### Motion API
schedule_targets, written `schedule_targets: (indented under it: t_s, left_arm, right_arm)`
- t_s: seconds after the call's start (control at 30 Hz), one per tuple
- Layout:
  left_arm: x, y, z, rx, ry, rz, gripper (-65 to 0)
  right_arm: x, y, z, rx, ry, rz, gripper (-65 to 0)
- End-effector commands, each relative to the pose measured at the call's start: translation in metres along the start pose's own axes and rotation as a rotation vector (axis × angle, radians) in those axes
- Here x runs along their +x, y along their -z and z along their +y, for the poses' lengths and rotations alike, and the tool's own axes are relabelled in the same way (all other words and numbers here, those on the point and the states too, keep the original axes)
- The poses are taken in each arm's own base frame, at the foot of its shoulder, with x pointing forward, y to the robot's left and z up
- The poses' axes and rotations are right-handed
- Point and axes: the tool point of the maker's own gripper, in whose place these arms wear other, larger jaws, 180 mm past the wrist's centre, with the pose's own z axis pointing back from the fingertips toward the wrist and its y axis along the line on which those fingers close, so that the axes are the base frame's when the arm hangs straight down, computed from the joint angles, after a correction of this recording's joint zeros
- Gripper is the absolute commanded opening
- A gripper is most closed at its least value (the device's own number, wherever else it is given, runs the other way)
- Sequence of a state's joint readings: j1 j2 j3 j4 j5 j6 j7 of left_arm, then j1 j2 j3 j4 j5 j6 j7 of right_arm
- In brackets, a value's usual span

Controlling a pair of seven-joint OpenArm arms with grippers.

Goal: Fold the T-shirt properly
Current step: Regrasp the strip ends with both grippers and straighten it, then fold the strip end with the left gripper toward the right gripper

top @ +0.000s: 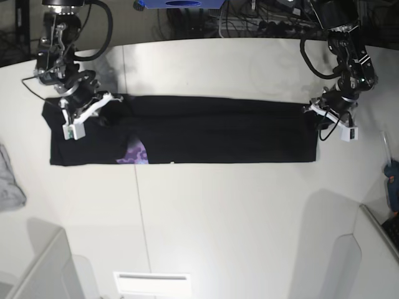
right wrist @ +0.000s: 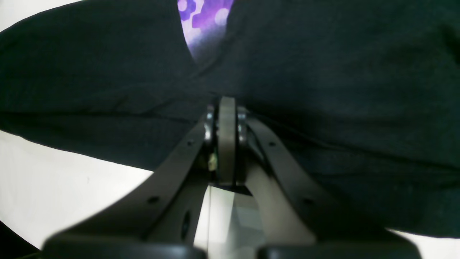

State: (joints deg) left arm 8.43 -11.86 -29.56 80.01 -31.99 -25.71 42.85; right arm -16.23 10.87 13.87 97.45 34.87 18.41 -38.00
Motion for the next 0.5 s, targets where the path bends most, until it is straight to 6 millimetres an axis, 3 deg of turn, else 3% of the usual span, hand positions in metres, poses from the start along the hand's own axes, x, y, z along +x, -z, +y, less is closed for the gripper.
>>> schedule_targets:
  t_s: [0.0, 0.03, 0.07, 0.3, 0.47]
  left_arm:
    - [-0.011, -0.001, 0.006, 0.023, 0.018, 0.061, -58.4]
    - [-0.01, -0.001, 0.005, 0.023, 0.019, 0.06, -64.5]
    - [-0.01, -0.002, 0.006, 0.024, 0.021, 0.06, -65.0]
    - [0.0, -0.01, 0.015, 0.046, 0.046, 0.04, -65.0]
    - [0.03, -0.035, 0.022, 0.088, 0.077, -0.084, -65.0]
  right_arm:
    - [0.016, -0.004, 0.002, 0.011, -0.014, -0.052, -65.0]
    - [0.017, -0.004, 0.003, 0.011, -0.015, -0.053, -65.0]
    - [0.017, -0.004, 0.002, 0.01, -0.015, -0.054, -65.0]
    - [0.011, -0.003, 0.008, 0.019, 0.018, -0.056, -65.0]
    - [0.007, 0.0, 0.015, 0.032, 0.041, -0.058, -65.0]
